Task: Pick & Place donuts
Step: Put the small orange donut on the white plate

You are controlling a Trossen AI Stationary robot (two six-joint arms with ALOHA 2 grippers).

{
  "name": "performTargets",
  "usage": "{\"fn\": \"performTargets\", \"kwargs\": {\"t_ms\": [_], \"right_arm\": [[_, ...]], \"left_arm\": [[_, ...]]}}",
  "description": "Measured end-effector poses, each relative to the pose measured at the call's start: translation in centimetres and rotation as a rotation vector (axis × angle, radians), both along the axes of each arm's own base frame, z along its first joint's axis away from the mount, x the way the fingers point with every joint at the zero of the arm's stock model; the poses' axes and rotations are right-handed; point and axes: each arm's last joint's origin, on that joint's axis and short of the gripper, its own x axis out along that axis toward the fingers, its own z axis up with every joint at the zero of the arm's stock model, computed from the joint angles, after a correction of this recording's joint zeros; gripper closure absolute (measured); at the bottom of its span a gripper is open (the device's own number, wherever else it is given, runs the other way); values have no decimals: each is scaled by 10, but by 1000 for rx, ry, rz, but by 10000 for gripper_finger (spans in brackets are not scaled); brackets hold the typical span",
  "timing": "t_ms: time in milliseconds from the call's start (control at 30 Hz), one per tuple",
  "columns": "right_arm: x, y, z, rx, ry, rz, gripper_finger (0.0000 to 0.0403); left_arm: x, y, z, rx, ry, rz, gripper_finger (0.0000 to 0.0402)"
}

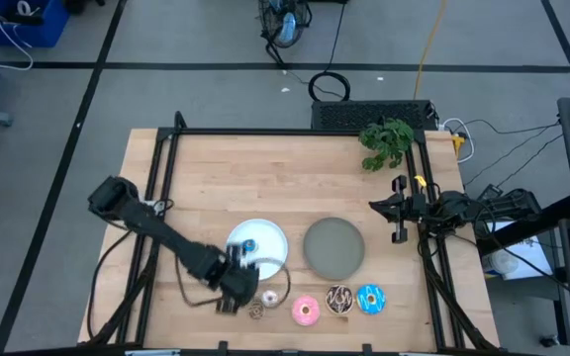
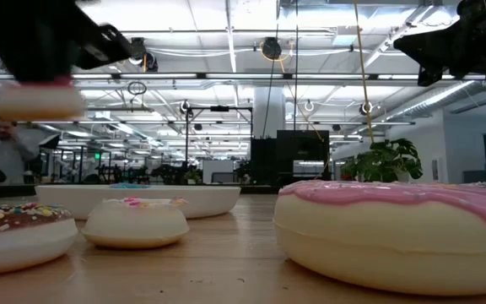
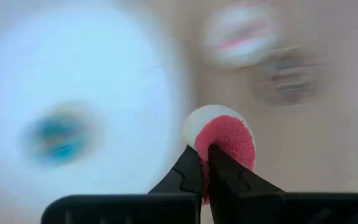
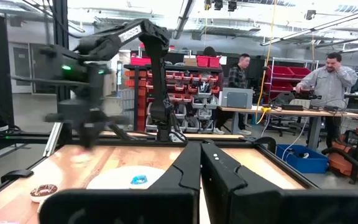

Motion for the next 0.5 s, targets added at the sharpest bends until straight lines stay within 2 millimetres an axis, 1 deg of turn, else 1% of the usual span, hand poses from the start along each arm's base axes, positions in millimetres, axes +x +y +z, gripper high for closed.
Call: {"fn": "performTargets", "kwargs": {"t_ms": [100,200,300,367,500], "right_arm": [[0,0,0,1,-1,0,403],[0,0,0,0,-1,0,403],[0,0,0,-1,0,0,403],[0,0,0,-1,0,0,403],[0,0,0,-1,0,0,403]], "left_arm": [[2,24,-11,69,62,40,390],[3,39,-25,38,107,44,387],[4,49,-36,12,133,51,394],[3,52,-37,15,135,50,393],[1,57,-43,14,159,60,381]]}}
